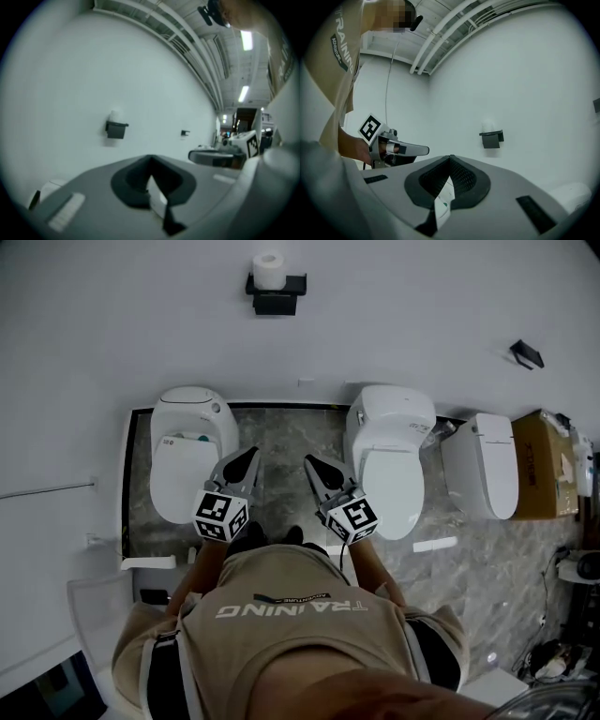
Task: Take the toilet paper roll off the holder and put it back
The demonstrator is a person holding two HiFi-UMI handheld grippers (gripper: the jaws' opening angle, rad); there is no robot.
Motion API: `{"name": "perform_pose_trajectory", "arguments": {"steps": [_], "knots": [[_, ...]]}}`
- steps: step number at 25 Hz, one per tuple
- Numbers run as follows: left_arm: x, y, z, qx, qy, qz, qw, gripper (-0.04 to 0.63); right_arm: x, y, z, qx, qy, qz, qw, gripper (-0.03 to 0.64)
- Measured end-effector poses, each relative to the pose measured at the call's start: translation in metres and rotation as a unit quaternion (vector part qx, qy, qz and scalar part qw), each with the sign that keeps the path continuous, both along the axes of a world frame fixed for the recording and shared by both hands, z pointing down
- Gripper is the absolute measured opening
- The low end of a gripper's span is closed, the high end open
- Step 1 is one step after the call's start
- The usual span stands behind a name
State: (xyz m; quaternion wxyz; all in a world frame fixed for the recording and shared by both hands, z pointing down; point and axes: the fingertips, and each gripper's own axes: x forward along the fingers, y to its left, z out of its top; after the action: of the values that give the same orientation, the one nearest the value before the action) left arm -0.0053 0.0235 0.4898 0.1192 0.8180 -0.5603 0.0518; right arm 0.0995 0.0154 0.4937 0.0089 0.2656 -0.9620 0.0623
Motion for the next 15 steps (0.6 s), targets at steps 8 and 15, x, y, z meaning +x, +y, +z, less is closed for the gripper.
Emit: {"name": "perform_pose_trajectory", "arguments": {"steps": [8,15], "knots": [[-0.008,0.017,-0.011,0.027,-0.015,0.028,0.9991,-0.002,-0.008,0.016,-0.027,0.024,-0.007,0.048,0.999,0.012],[-0.018,0.03,-0.015,0.038,-0.008,0.027,0.9989,-0.002,-0.021,0.025,-0.033,0.031,0.007,0.029,0.999,0.012]]}}
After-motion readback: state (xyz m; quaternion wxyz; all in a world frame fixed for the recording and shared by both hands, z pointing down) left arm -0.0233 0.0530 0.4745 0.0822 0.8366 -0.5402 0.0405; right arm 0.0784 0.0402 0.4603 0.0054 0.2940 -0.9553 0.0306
